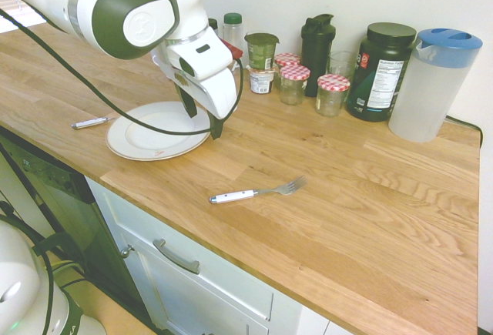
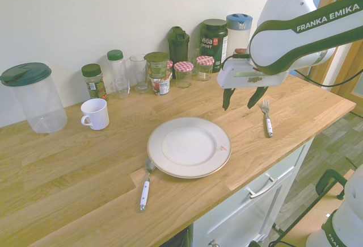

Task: Put the fork into the plate

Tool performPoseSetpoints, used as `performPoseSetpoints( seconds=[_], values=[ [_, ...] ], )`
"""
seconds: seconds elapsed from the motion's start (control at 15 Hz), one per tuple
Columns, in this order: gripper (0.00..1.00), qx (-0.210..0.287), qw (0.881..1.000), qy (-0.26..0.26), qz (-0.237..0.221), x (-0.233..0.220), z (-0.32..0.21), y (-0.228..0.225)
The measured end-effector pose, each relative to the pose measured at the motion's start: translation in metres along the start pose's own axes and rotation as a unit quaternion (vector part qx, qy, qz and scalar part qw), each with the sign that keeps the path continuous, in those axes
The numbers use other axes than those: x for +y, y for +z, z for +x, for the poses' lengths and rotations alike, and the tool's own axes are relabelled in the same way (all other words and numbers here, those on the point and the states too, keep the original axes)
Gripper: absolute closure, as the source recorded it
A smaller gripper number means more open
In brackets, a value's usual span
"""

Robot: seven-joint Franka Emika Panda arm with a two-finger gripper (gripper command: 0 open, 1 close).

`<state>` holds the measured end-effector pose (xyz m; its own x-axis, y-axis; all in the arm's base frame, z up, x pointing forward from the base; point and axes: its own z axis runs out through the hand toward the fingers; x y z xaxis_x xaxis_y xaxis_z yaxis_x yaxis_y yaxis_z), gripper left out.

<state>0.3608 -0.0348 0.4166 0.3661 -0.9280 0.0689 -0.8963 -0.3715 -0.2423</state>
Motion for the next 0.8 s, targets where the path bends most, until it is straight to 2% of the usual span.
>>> performPoseSetpoints(
  seconds=[0.4,0.8],
  values=[
    [0.00,-0.016,0.996,0.088,-0.005,0.026,0.041,0.006],
    [0.00,-0.034,0.988,0.144,-0.035,0.051,0.076,0.046]
  ],
)
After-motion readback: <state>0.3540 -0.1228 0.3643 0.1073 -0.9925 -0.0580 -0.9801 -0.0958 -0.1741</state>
